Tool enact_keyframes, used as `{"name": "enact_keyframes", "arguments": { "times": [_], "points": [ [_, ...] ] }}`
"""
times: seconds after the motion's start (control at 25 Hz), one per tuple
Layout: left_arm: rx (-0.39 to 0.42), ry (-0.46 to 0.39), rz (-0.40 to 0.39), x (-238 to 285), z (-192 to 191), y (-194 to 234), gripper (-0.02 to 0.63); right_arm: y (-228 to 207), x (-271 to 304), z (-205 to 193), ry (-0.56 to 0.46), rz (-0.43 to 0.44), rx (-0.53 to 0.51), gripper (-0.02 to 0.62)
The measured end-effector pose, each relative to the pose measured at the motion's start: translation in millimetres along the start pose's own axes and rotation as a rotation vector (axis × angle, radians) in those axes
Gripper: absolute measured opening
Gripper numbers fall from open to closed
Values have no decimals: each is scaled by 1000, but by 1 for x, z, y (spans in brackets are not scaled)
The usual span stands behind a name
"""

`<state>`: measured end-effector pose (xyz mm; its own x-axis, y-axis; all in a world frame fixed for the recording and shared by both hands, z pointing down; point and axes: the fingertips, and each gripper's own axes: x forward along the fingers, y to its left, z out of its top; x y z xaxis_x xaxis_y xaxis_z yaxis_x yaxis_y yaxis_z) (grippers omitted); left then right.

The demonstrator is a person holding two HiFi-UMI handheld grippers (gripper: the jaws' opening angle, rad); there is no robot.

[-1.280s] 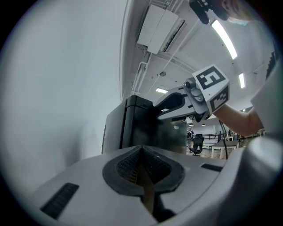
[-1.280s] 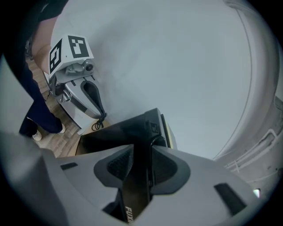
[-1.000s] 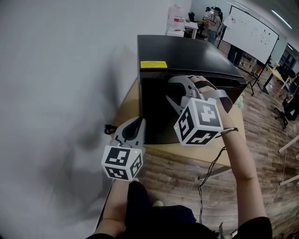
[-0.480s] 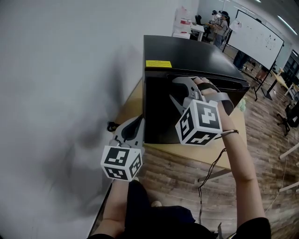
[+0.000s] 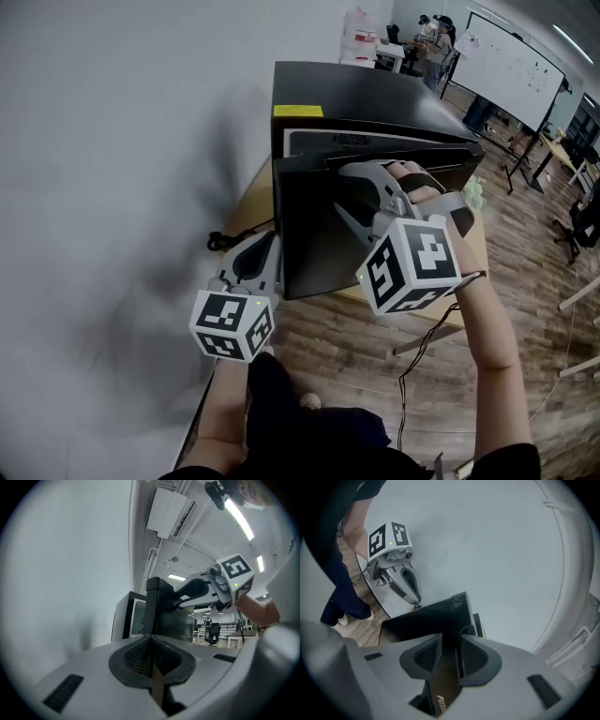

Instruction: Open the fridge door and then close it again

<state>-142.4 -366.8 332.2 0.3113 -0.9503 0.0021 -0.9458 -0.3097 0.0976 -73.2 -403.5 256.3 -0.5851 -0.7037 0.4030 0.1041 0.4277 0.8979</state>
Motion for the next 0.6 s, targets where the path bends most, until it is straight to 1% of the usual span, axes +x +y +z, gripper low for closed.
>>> {"name": "enact_keyframes", "arguments": {
  "times": [0.24,0.6],
  "points": [
    [10,12,14,-24,-11,-26,8,15,-26,-1,-32,10,-20,103],
    [6,45,24,-34,-12,-26,8,14,-41,4,-70,10,-17,103]
  ]
}}
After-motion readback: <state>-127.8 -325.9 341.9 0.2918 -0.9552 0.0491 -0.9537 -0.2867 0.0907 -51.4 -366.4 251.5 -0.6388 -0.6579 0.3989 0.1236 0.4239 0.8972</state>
